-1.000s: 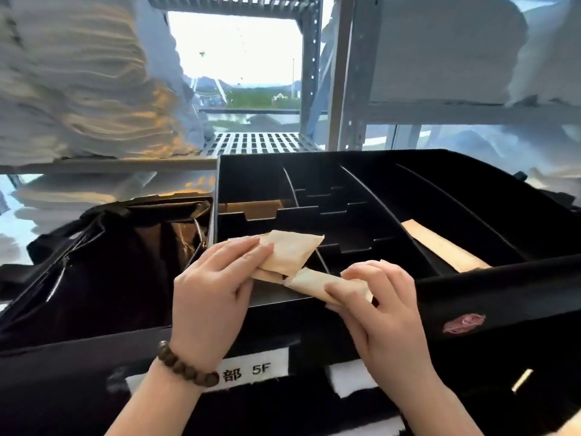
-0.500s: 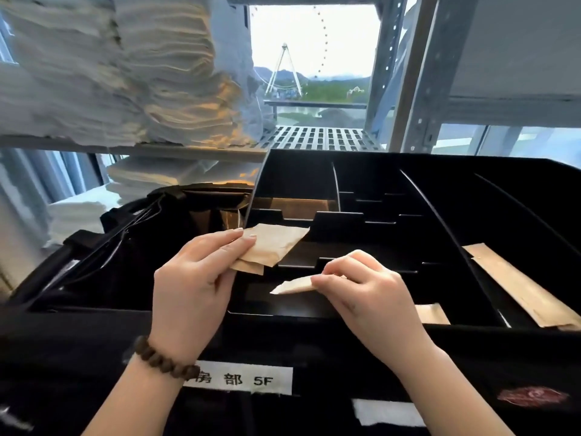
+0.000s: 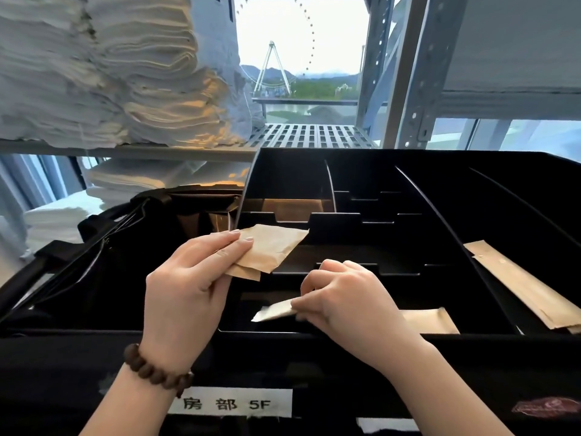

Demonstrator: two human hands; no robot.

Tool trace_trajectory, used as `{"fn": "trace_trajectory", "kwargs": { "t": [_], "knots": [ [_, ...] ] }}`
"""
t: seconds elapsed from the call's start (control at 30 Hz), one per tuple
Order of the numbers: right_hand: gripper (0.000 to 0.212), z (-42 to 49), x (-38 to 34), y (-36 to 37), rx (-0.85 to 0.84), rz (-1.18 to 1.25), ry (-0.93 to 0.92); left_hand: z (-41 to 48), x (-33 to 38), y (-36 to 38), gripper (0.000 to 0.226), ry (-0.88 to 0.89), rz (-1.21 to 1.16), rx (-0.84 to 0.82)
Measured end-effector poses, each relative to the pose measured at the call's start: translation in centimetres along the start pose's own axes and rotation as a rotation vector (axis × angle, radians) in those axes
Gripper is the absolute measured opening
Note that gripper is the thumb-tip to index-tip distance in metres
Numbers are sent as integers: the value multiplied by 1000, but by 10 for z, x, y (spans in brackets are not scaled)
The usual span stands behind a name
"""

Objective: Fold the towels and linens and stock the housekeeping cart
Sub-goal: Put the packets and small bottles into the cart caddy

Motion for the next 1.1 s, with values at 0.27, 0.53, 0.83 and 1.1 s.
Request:
{"fn": "trace_trajectory", "kwargs": {
  "t": [0.27,0.53,0.83,1.1],
  "knots": [
    [31,-4,3,-10,236,15,188,-3,-2,2,31,68,-8,-16],
    [26,-3,-6,-23,450,54,148,-3,12,6,25,133,-92,-54],
    [32,-12,-13,-26,602,84,84,-6,10,-10,26,154,-93,-73],
    [33,-15,-22,-24,465,-34,115,-9,-12,-33,26,4,75,50]
  ]
}}
Point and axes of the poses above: each hand's wrist, its own z-axis towards the middle knuckle, its own y-axis out of the palm, x = y × z, the point moved 3 cm from there along z, towards the middle knuckle, and after that the axes turned 3 degrees about y, right-handed, at the moved point
